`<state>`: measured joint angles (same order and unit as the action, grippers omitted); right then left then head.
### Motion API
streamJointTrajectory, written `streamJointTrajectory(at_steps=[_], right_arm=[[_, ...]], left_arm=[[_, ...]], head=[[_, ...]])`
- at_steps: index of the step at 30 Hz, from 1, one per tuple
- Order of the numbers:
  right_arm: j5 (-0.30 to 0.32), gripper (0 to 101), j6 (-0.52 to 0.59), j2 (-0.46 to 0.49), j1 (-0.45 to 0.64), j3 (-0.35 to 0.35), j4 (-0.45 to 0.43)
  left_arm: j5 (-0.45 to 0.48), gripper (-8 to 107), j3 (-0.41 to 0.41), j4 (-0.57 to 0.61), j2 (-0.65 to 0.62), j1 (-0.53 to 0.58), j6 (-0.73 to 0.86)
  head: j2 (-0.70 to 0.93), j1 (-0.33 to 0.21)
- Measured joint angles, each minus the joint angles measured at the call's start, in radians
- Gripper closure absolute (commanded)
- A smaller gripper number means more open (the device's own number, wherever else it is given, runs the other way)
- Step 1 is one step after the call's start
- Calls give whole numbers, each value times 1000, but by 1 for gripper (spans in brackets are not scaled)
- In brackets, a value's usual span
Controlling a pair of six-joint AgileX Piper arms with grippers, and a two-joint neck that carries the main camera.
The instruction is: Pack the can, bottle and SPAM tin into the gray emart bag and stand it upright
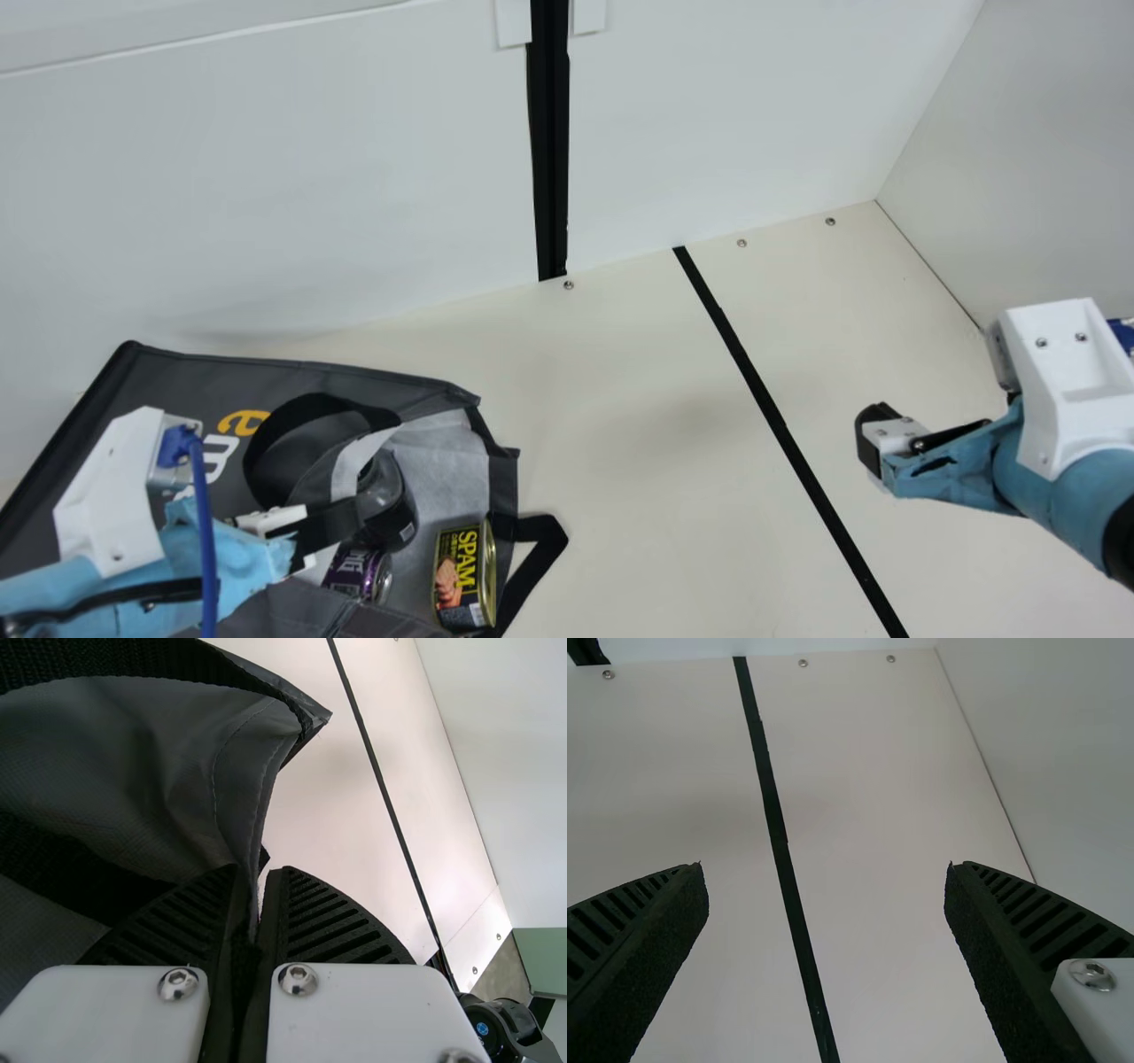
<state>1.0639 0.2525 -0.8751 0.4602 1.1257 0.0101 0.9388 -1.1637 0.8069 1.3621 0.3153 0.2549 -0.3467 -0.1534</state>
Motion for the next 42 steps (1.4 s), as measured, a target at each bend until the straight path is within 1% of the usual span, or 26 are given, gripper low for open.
streamJointTrajectory(at_steps=[8,10,13,19,32,42], right_arm=[[62,6,-117,4,-59,72,-92],[69,6,-139,6,-72,85,-111],[90,6,-168,9,-89,100,-131],[112,6,-202,14,-112,118,-155],[132,6,-220,11,-130,130,-154],[124,6,-215,-1,-140,132,-141]], left_arm=[[0,107,0,0,0,0,0],[0,107,0,0,0,0,0],[0,107,0,0,0,0,0],[0,107,0,0,0,0,0],[0,107,0,0,0,0,0],[0,107,0,0,0,0,0]], head=[[0,0],[0,2],[0,0],[-2,0],[-2,0],[-2,2]])
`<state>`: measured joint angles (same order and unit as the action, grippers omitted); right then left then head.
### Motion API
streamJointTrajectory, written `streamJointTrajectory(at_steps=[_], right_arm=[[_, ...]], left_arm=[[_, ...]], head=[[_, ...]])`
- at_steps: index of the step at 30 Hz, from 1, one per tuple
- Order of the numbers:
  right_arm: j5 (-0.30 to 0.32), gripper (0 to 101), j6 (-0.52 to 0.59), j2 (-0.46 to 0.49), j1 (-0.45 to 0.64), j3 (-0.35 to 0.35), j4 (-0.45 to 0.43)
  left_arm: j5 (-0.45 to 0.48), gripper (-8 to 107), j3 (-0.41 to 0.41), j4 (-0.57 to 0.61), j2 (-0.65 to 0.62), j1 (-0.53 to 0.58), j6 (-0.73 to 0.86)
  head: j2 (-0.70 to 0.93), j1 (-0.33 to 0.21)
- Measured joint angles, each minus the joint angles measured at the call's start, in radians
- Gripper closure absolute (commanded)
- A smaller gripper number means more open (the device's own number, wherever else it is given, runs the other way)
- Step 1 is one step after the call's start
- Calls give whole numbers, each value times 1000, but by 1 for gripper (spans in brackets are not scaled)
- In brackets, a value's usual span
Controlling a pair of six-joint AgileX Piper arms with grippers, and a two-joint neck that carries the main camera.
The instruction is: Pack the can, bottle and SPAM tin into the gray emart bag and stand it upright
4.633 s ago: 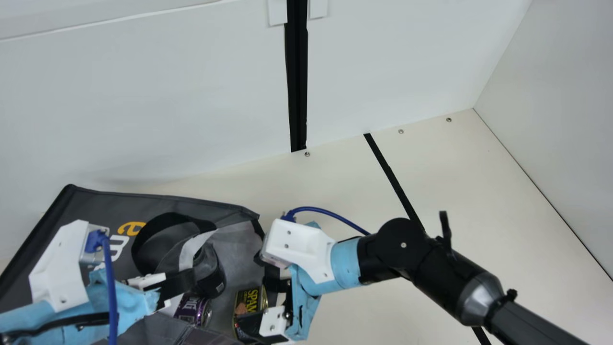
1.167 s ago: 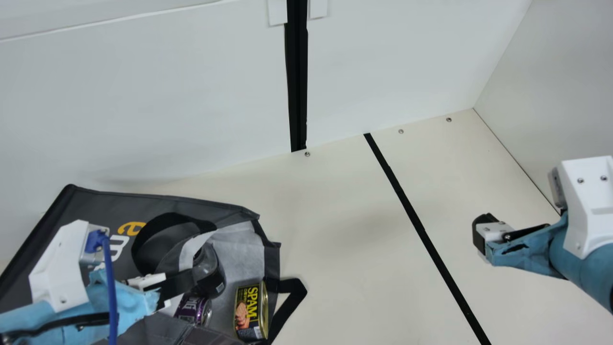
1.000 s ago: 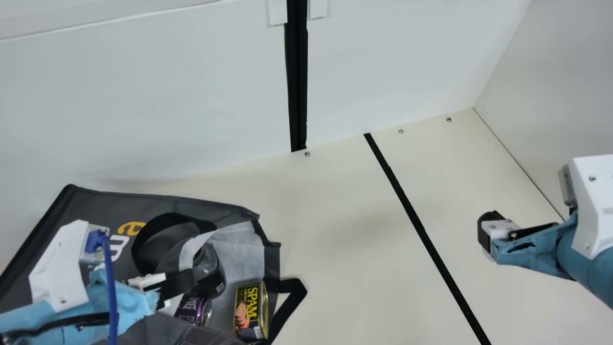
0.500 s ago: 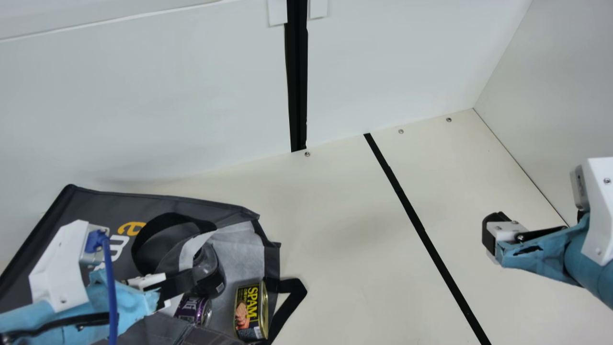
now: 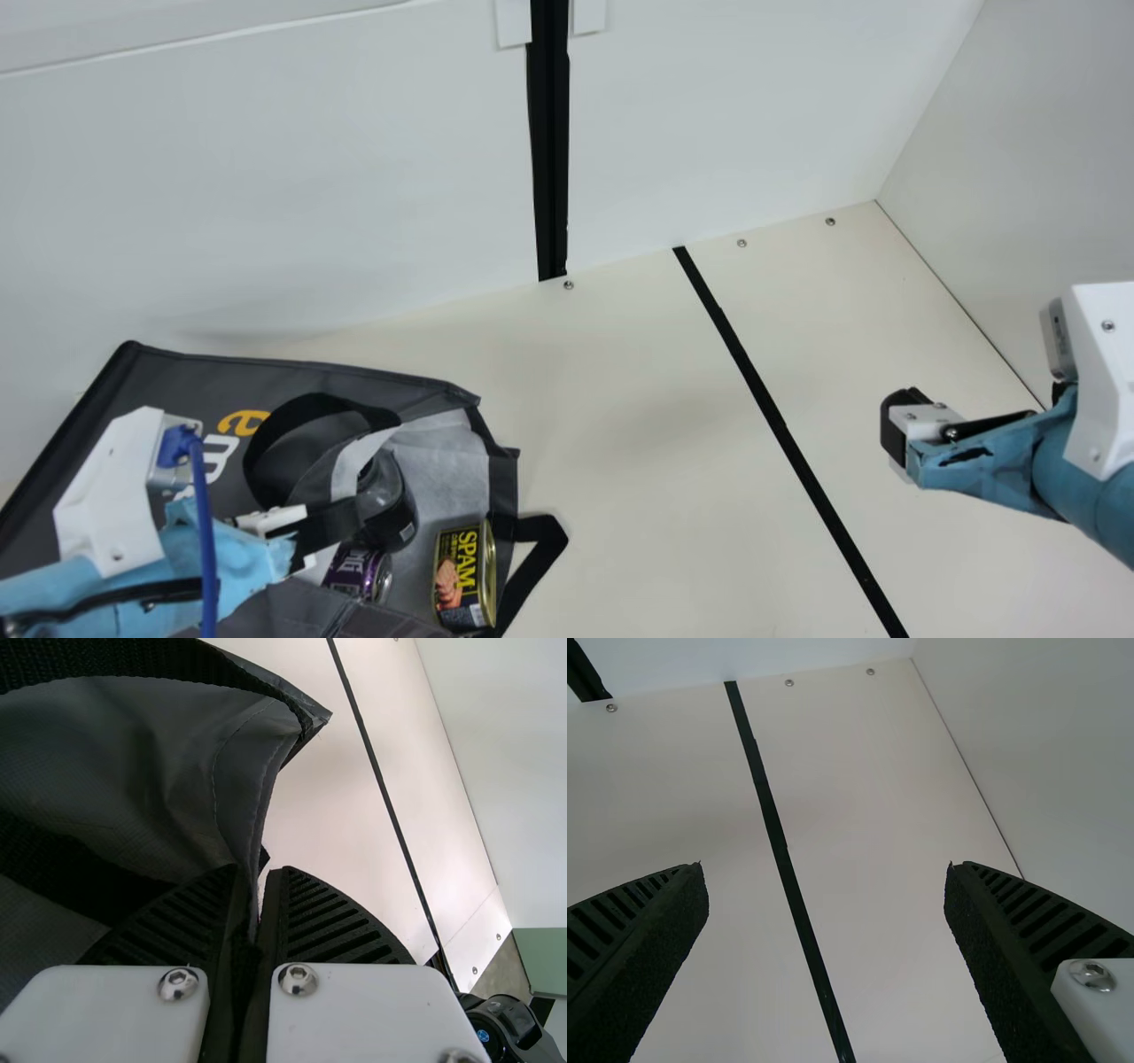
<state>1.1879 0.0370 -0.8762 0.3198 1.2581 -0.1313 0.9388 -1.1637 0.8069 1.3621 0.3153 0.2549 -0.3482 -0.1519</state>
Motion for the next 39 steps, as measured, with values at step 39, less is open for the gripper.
streamJointTrajectory(at_steps=[39], right_arm=[[-105,6,105,-117,-149,-210,238]], left_arm=[[0,107,0,0,0,0,0]], head=[[0,-2]])
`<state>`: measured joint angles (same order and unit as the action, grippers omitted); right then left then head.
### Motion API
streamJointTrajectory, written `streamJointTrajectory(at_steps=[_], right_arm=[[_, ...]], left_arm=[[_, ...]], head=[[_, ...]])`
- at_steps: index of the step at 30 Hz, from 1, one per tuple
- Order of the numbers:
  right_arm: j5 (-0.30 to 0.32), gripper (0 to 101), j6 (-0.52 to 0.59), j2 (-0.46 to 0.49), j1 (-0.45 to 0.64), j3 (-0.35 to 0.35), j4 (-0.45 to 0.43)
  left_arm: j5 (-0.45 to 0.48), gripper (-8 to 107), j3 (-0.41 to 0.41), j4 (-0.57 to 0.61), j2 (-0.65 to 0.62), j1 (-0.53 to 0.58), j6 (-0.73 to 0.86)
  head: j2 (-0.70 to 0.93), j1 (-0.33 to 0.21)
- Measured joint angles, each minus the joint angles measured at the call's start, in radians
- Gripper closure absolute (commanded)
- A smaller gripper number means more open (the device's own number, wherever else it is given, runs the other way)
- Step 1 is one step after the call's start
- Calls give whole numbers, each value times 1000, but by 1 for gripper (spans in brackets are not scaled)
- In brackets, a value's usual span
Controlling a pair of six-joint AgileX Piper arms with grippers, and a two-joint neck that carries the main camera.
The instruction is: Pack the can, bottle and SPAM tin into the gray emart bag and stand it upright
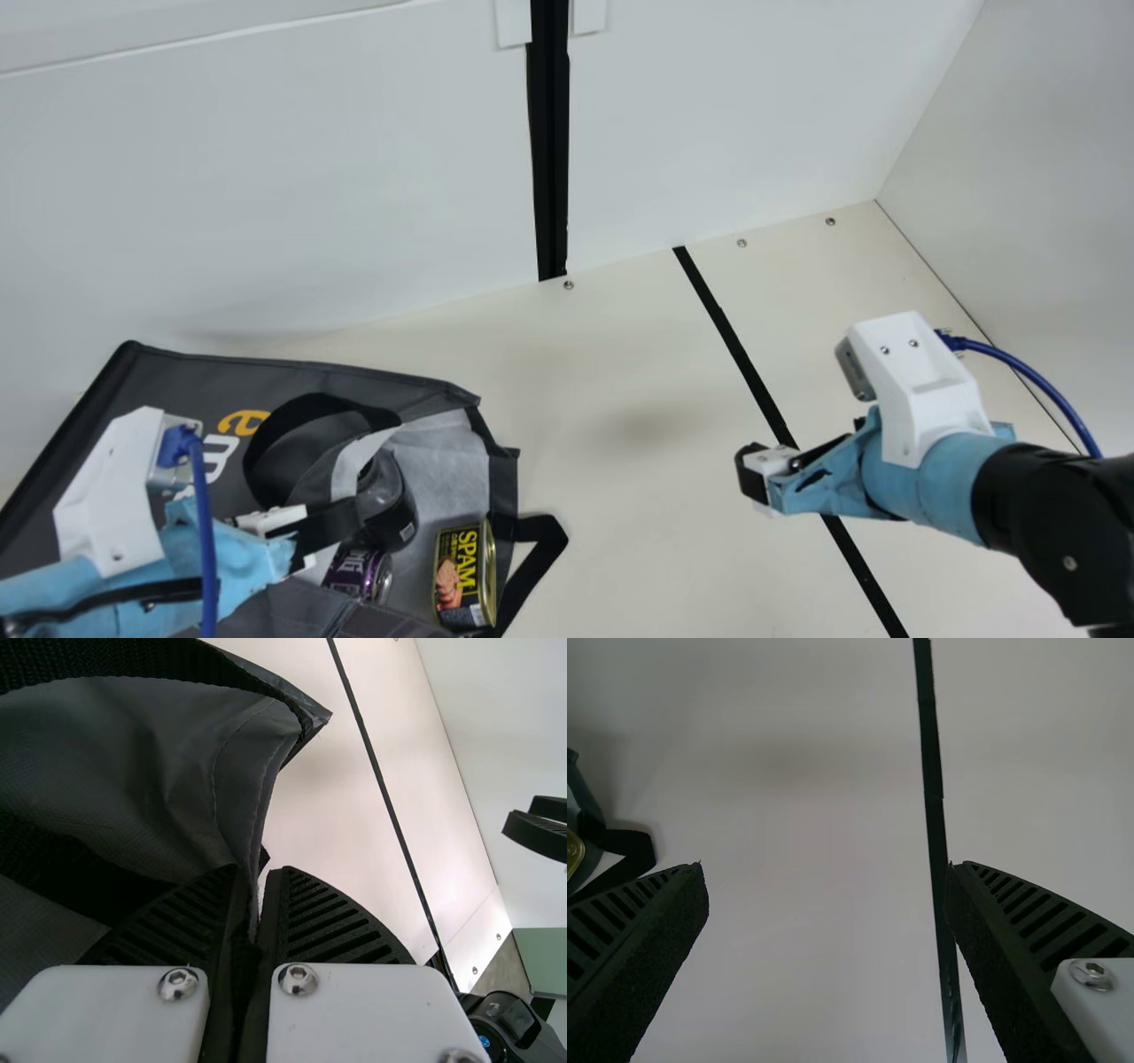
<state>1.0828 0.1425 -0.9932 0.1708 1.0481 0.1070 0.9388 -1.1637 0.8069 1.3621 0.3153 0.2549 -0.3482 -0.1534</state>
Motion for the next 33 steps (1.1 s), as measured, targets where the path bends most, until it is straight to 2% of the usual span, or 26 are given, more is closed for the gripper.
streamJointTrajectory(at_steps=[16,33], right_arm=[[-90,6,176,-70,-6,-99,151],[-188,6,379,-195,-51,-179,339]], left_arm=[[0,107,0,0,0,0,0],[0,107,0,0,0,0,0]], head=[[2,0],[0,2]])
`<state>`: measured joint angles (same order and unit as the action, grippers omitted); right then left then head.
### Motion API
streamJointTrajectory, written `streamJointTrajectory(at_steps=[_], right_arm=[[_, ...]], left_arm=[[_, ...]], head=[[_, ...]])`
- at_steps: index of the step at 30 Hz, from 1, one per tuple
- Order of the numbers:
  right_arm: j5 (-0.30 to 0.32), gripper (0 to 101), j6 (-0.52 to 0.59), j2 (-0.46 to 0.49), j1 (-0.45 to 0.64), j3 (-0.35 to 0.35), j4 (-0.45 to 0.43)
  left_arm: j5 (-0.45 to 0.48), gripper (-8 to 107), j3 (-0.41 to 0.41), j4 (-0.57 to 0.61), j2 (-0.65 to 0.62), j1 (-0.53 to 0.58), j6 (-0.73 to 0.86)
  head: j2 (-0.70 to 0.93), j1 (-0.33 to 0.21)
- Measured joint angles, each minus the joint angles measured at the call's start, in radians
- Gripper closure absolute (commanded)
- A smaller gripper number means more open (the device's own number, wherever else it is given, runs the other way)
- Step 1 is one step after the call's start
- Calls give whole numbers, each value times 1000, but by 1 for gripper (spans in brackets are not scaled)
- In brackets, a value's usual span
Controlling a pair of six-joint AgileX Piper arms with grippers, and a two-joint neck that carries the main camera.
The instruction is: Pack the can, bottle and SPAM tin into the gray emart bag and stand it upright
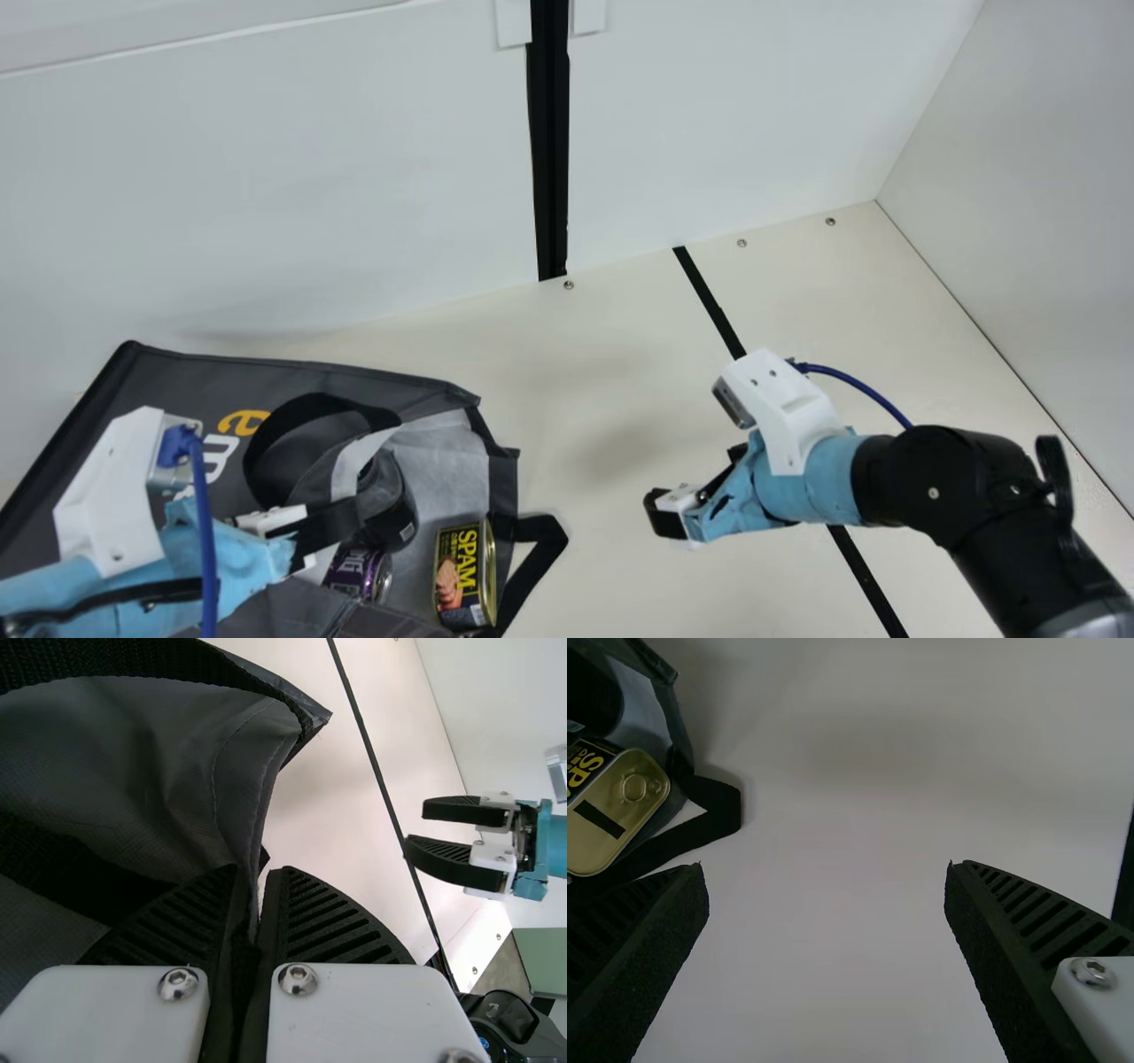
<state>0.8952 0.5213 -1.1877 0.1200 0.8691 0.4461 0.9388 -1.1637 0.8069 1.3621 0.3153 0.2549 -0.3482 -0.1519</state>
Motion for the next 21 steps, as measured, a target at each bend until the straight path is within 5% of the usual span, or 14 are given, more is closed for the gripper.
streamJointTrajectory(at_steps=[21], right_arm=[[-107,6,319,-241,-36,19,312]], left_arm=[[0,107,0,0,0,0,0]], head=[[2,0]])
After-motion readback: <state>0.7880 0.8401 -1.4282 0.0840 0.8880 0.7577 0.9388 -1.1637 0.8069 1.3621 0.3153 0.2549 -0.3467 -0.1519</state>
